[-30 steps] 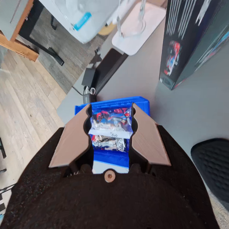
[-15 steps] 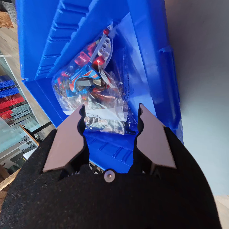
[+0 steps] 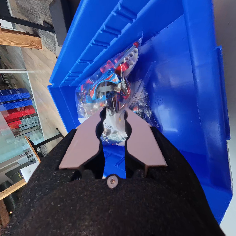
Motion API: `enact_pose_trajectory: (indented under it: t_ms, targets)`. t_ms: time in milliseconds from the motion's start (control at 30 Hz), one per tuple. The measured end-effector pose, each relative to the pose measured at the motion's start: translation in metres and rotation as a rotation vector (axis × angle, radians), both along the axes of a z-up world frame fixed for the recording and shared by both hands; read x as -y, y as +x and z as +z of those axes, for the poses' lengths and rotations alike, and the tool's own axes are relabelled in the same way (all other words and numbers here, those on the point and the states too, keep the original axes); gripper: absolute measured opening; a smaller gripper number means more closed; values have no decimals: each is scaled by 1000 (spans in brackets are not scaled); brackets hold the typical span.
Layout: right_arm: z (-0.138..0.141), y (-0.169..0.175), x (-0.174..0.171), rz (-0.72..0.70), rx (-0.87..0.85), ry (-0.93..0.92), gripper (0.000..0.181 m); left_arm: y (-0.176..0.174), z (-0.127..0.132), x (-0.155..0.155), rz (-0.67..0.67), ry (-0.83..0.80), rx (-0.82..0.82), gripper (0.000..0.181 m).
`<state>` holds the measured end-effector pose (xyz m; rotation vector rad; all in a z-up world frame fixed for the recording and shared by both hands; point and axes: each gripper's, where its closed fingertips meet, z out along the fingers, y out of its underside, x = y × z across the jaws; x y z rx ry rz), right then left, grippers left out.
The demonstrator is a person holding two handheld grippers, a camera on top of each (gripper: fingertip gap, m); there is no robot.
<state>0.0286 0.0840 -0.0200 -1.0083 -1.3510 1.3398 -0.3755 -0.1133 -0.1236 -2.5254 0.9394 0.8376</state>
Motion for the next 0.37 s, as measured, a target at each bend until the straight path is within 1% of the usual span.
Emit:
enact_pose_trajectory:
  t_ms: [33,100,167,233,367]
  targets:
    - [10,1,0,-4,-24,-11,92,0,-4,1,-9,-17,-20,30]
    - [29,1,1,-20,-48,-2,97,-2,-9,1,-17,-45,-74,47]
    - [51,0,3,-22,-63,7,101,-4,-14,1,-23,-72,-105,56]
    - [79,0,3,-33,-75,30,100,-6,-18,0,-15,-93,-118,61]
    - [130,1,4,-83,-44,128,97,-11,-23,-3,16,-118,-125,71]
